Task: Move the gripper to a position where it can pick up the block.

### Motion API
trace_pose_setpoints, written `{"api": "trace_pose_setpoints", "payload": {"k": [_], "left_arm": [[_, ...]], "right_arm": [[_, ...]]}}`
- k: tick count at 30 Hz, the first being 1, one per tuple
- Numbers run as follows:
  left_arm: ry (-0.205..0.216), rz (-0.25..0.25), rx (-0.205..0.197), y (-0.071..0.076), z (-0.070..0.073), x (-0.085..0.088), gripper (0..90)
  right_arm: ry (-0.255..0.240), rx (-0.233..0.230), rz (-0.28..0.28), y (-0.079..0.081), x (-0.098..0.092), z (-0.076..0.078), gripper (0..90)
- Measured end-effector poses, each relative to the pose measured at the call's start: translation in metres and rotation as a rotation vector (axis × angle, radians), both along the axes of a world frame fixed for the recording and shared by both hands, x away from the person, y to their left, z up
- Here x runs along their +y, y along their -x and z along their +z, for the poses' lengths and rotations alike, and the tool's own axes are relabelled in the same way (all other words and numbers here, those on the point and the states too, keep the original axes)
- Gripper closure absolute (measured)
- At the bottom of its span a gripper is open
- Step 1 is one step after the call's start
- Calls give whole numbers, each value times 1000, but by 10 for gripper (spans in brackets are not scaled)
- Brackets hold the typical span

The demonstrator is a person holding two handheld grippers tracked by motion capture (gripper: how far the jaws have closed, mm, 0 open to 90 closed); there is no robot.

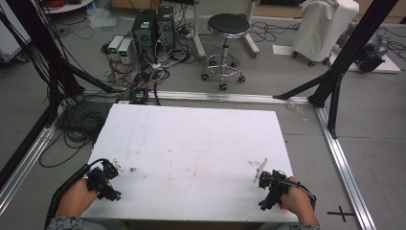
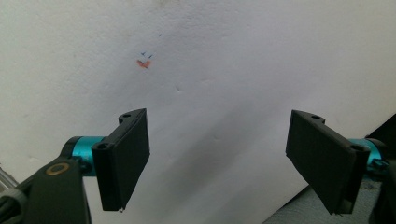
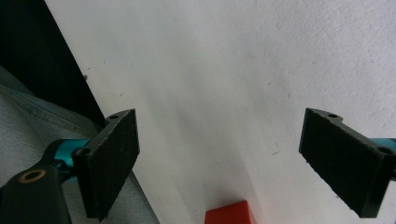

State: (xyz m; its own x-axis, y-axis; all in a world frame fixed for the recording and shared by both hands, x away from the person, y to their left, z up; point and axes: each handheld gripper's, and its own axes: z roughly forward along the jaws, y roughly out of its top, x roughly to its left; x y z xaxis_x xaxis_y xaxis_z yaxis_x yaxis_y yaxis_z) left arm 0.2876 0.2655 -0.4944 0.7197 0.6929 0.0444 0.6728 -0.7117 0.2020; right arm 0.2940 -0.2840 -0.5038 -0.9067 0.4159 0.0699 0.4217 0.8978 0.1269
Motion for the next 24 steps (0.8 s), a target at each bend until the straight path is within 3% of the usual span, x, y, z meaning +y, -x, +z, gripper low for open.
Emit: {"api": "trace_pose_setpoints", "payload": {"k": [24], "left_arm": [[-2,4,-5,1,1,0,220]], "right_arm": [[-2,-10,18,1,1,2,116]]}}
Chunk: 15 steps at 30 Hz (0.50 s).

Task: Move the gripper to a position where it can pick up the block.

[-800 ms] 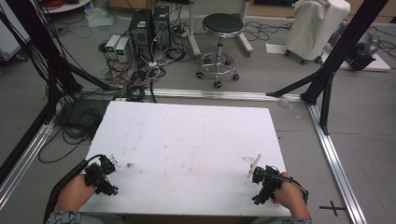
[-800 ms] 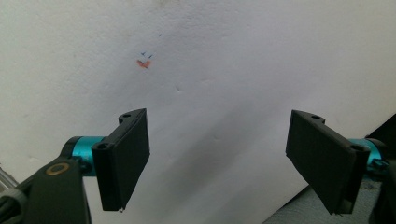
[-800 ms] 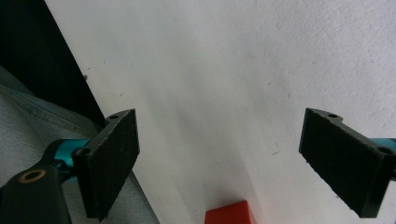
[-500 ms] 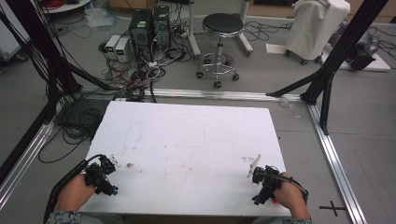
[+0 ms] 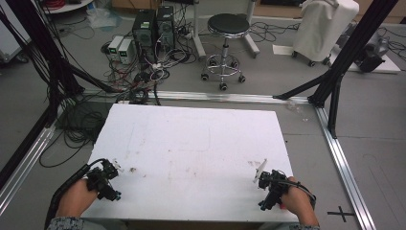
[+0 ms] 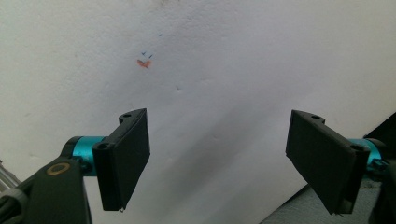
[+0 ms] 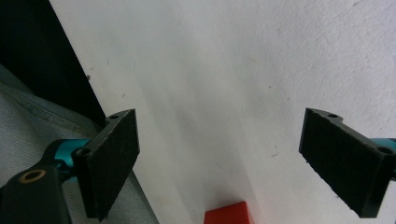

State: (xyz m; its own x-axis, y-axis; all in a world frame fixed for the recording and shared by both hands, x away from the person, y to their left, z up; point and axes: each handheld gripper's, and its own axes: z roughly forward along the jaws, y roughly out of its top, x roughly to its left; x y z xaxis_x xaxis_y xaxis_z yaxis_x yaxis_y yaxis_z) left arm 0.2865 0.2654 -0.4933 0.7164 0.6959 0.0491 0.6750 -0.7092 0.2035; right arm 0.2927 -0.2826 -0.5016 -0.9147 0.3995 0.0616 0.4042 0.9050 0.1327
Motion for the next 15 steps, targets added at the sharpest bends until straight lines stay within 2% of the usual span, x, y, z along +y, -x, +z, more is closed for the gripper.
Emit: {"api": "trace_pose_setpoints", "payload": {"k": [9,15], "left_arm": [[2,1,4,0,0,0,219],[3,0,1,0,0,0,219]], "right_arm": [[-4,-15,6,1,-3,3,116],[-22,-29,5,3,-11,7,116]]}}
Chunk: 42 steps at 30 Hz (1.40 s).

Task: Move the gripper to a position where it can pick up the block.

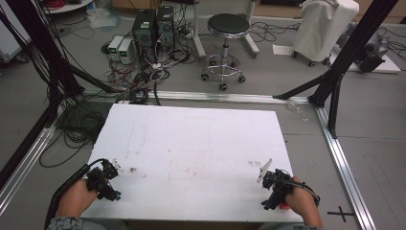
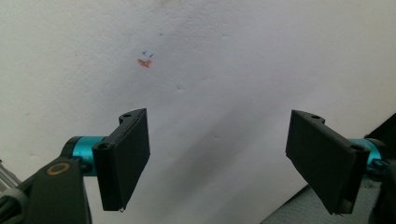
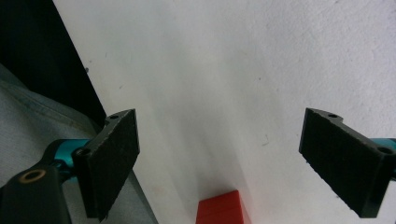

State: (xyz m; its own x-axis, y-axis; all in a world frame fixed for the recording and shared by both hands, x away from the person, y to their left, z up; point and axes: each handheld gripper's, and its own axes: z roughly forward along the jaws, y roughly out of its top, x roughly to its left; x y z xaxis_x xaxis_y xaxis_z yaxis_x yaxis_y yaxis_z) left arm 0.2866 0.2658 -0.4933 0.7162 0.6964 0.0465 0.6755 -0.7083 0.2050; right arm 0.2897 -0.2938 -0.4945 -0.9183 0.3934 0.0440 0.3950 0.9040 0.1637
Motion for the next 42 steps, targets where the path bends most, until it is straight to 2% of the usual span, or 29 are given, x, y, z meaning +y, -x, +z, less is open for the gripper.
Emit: {"api": "trace_pose_setpoints", "payload": {"k": [6,15,21,23,26,27,29,34,39,40,42], "left_arm": [[-1,3,0,0,0,0,219],[1,3,2,0,0,0,220],[2,3,1,0,0,0,219],[1,5,1,0,-1,0,219],[-4,1,2,0,-1,-1,219],[-4,1,2,0,-1,-1,219],[-4,1,2,0,-1,-1,220],[-4,1,2,0,-1,-1,219],[-3,2,0,0,-1,-1,219],[-3,2,0,0,-1,-1,220],[-3,2,0,0,0,-1,219]], "right_arm": [[-22,-11,3,3,-9,4,116],[-38,-45,65,9,-19,10,116],[-48,-60,70,14,-28,13,116],[-46,-70,84,16,-32,14,116],[-38,-59,135,20,-37,14,116],[-38,-59,135,20,-37,14,116],[-27,-71,165,23,-42,15,116],[-19,-100,176,25,-48,15,116],[2,-85,203,27,-54,9,116],[8,-94,209,27,-55,8,116],[8,-86,203,27,-57,6,116]]}}
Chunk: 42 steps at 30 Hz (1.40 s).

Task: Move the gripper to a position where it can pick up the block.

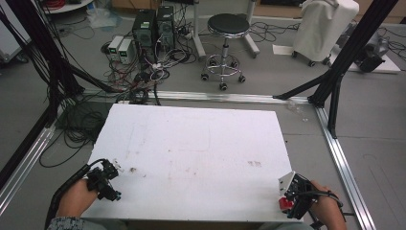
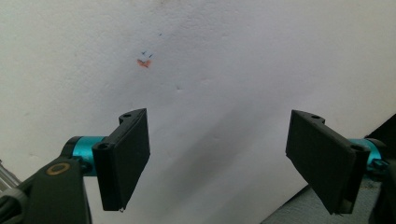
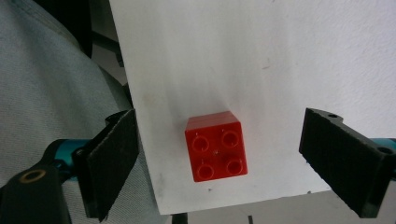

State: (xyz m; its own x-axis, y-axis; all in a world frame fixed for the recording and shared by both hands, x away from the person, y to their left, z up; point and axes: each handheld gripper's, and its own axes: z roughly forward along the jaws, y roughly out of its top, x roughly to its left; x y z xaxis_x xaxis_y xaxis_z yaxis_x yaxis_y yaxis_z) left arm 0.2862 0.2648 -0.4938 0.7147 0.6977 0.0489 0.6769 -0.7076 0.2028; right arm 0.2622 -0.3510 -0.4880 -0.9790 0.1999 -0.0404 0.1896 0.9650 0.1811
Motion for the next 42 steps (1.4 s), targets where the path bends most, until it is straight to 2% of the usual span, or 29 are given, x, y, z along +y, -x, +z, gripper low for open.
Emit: {"api": "trace_pose_setpoints", "payload": {"k": [3,5,14,18,19,31,42], "left_arm": [[0,1,-1,0,0,0,219],[-1,-3,0,0,0,0,220],[-3,-4,0,0,0,0,220],[-3,-3,-1,0,0,-1,219],[-4,-3,-1,0,0,-1,220],[-4,-3,-2,0,0,-1,219],[-5,-3,0,0,0,-1,219]], "right_arm": [[12,-12,9,0,-2,-3,116],[22,-2,17,1,-2,-5,116],[73,-9,62,1,-1,-14,116],[93,-18,66,0,-1,-17,116],[113,-20,73,0,-1,-19,116],[167,-5,92,-3,4,-29,116],[180,9,99,-3,6,-32,116]]}}
